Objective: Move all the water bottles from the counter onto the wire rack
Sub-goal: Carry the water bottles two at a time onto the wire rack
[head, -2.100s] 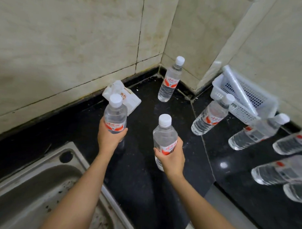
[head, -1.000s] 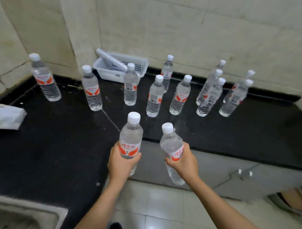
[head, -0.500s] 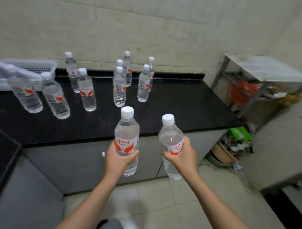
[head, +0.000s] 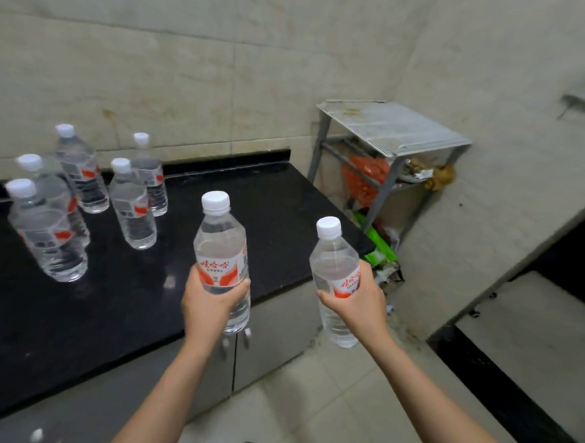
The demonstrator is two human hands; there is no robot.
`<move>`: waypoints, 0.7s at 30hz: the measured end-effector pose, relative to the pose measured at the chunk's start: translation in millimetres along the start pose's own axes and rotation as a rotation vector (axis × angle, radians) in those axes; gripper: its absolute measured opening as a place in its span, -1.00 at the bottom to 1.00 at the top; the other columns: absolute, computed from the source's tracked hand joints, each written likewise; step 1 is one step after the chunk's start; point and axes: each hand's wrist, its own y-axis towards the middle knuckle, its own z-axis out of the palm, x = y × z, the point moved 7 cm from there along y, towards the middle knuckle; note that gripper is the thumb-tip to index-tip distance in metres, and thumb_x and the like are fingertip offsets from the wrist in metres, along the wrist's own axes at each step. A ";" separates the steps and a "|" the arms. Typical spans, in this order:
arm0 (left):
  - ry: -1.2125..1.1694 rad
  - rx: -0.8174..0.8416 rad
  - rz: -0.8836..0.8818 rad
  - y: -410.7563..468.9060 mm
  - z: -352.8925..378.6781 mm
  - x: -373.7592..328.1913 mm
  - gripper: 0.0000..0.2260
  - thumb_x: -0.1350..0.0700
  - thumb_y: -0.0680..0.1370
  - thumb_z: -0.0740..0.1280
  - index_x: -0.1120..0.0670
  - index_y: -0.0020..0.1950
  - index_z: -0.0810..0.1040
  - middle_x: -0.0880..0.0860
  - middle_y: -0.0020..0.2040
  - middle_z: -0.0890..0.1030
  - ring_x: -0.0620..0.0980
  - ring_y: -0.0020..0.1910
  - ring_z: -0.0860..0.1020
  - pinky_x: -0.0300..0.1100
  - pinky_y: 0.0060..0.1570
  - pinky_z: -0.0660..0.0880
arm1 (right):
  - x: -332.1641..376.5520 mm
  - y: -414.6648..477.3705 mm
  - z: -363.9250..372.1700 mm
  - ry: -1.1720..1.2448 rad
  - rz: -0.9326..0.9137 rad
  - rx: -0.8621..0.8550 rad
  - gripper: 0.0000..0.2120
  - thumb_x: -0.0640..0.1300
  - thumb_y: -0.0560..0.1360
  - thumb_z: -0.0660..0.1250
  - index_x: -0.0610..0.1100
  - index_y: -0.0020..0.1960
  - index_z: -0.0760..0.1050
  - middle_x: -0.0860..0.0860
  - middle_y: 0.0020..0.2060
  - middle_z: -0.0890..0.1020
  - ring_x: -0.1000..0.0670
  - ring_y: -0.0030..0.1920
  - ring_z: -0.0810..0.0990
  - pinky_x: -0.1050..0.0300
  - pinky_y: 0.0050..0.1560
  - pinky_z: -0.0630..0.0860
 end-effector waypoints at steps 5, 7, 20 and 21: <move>0.015 0.137 -0.023 46.4 81.9 0.4 -0.56 0.16 0.27 0.53 -0.04 0.04 0.41 0.02 -0.02 0.58 0.03 -0.04 0.56 -0.10 -0.04 0.45 | -31.6 60.6 -34.1 -0.002 0.109 -0.097 -0.45 -0.06 0.20 0.54 0.10 0.08 0.32 0.12 -0.08 0.52 -0.01 0.00 0.55 -0.01 0.05 0.51; 0.042 0.193 -0.030 55.7 114.7 2.3 -0.54 0.12 0.24 0.55 -0.04 0.03 0.43 0.03 -0.03 0.60 0.06 -0.03 0.57 -0.06 0.00 0.49 | -51.8 70.6 -47.6 0.014 0.162 -0.134 -0.45 -0.09 0.21 0.54 0.09 0.06 0.32 0.10 -0.07 0.52 -0.03 0.02 0.56 -0.02 0.06 0.51; 0.041 0.388 0.059 42.7 349.2 -36.6 -0.53 0.06 0.16 0.50 -0.06 0.00 0.43 0.02 -0.07 0.58 0.03 -0.04 0.56 -0.10 0.00 0.44 | -201.4 138.4 -204.7 0.034 0.322 -0.316 -0.48 -0.06 0.21 0.53 0.01 0.08 0.37 0.06 -0.08 0.57 -0.07 -0.01 0.58 0.01 -0.01 0.51; 0.023 0.374 0.069 40.7 365.9 -43.7 -0.52 0.07 0.17 0.52 -0.06 0.02 0.44 0.02 -0.05 0.58 0.03 -0.04 0.55 -0.11 0.00 0.43 | -209.1 149.2 -220.5 0.046 0.300 -0.325 -0.48 -0.06 0.20 0.53 0.04 0.06 0.36 0.07 -0.09 0.57 -0.07 -0.01 0.58 -0.03 0.01 0.52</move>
